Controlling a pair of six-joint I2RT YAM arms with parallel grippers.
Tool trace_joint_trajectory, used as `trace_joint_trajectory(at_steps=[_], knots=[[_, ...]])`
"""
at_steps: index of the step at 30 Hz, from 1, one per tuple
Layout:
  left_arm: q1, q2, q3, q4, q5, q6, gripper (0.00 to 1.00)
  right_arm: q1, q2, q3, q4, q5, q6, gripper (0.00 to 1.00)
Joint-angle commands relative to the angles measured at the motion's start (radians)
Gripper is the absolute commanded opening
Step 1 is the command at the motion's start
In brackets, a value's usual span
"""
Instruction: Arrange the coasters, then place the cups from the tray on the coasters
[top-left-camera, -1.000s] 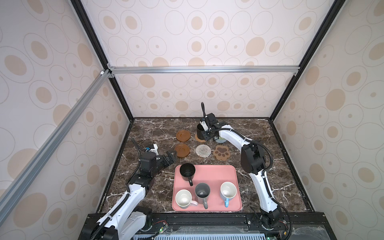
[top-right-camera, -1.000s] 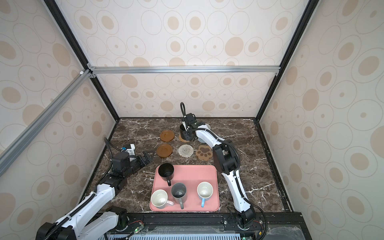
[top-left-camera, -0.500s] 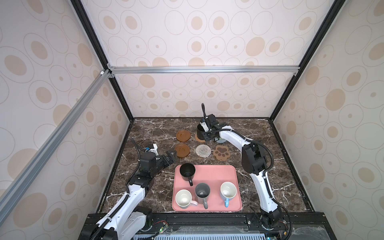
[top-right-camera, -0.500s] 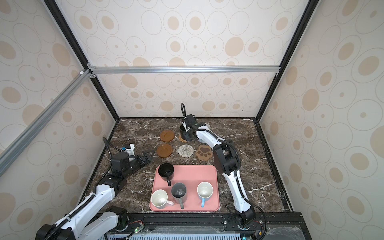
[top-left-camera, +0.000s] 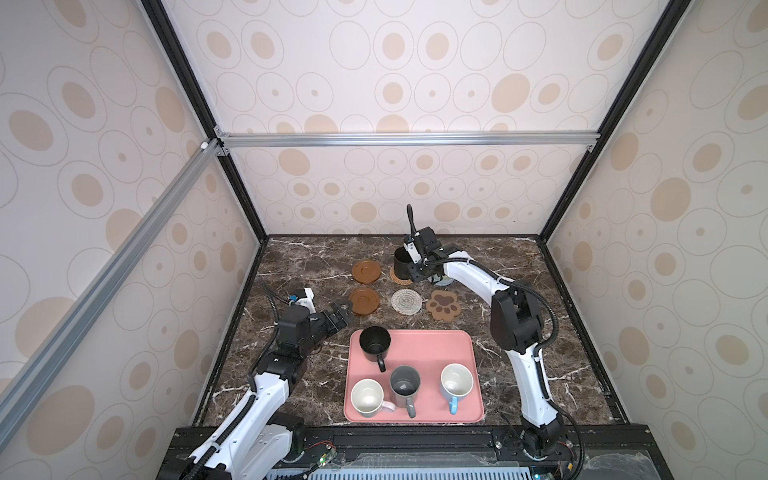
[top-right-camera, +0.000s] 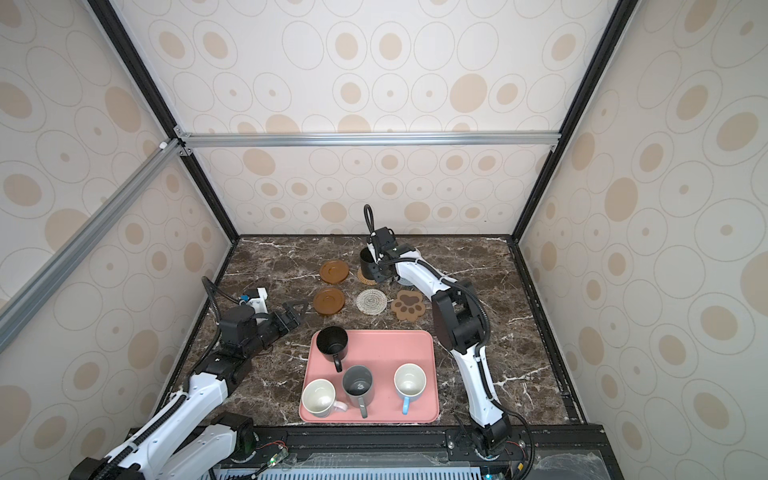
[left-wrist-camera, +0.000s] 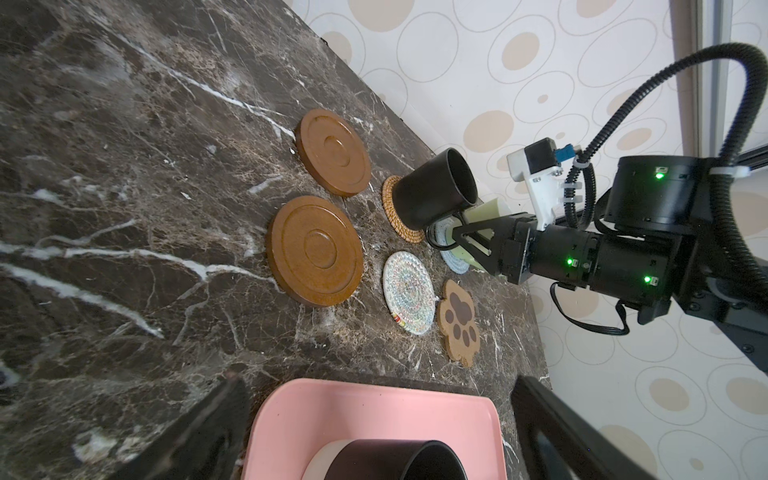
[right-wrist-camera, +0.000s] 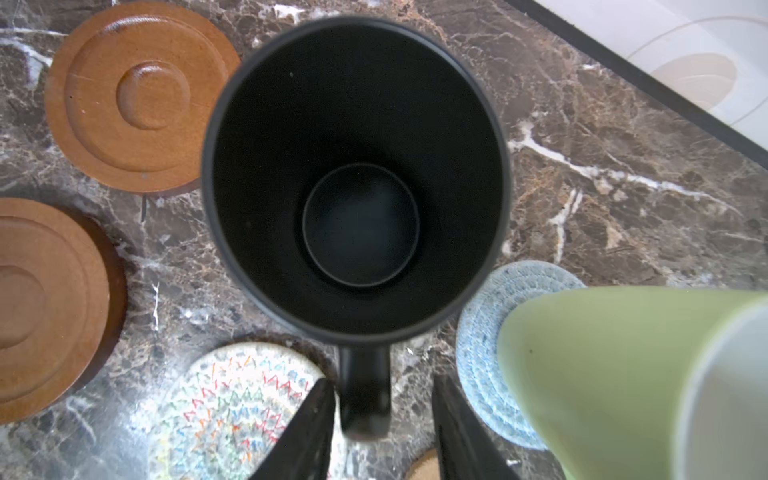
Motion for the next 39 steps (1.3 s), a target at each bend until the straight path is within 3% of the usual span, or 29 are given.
trace_joint_trajectory(at_steps=[1,10,30,39], knots=[[0.006,-0.016,0.009,-0.015,-0.001,-0.008,1.00,-0.001,-0.055,-0.024,-0.001,0.019,-0.013,0.44],[0.006,-0.023,0.009,-0.016,-0.002,-0.008,1.00,-0.001,-0.154,-0.103,0.009,-0.014,0.009,0.45],[0.006,0.025,0.051,-0.023,-0.001,0.021,1.00,0.011,-0.537,-0.348,-0.109,-0.080,0.102,0.48],[0.001,0.062,0.147,-0.152,-0.035,0.096,1.00,0.014,-0.656,-0.465,-0.118,-0.058,0.164,0.49]])
